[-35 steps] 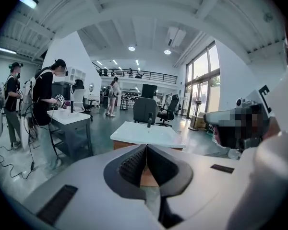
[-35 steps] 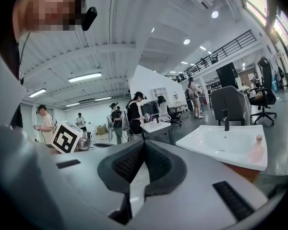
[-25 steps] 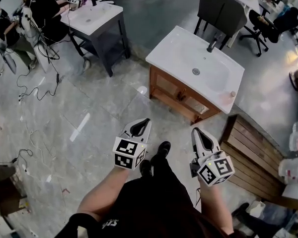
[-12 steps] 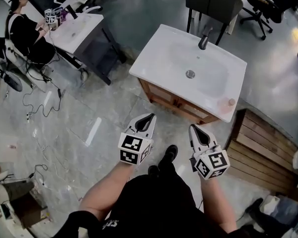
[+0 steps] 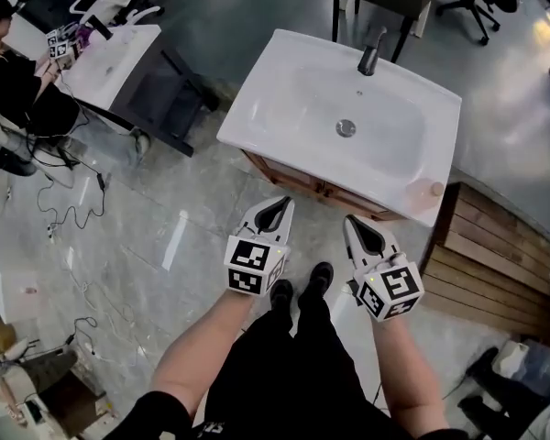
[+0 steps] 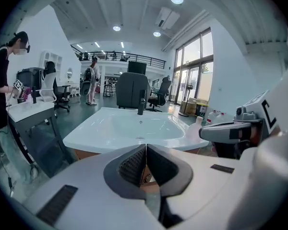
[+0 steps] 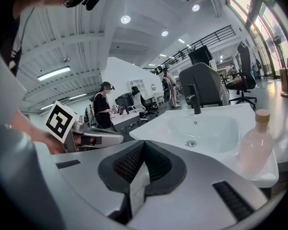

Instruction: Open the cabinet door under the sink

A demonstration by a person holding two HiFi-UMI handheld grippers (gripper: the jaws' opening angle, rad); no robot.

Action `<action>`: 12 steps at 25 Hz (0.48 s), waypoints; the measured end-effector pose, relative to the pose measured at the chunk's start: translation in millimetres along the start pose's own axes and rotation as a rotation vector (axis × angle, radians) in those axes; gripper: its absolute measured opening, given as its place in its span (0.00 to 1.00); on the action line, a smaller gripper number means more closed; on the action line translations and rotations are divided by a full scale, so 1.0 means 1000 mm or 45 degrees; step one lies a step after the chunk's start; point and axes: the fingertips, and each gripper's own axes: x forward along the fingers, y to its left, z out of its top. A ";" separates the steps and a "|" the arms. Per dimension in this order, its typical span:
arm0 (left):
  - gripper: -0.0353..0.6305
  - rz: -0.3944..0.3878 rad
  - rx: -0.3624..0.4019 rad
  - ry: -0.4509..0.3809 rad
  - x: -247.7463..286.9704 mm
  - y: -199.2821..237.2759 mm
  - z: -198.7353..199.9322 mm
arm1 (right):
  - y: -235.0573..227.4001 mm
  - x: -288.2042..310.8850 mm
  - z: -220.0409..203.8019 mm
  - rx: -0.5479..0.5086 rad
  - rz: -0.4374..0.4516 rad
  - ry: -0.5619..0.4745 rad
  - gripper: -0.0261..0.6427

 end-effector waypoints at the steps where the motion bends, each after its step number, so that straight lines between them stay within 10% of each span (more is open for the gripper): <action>1: 0.08 -0.005 -0.008 0.006 0.006 0.004 -0.005 | -0.001 0.004 -0.004 0.005 -0.013 0.006 0.06; 12: 0.08 -0.103 0.003 -0.020 0.053 0.036 -0.067 | -0.006 0.049 -0.049 -0.005 -0.148 -0.037 0.06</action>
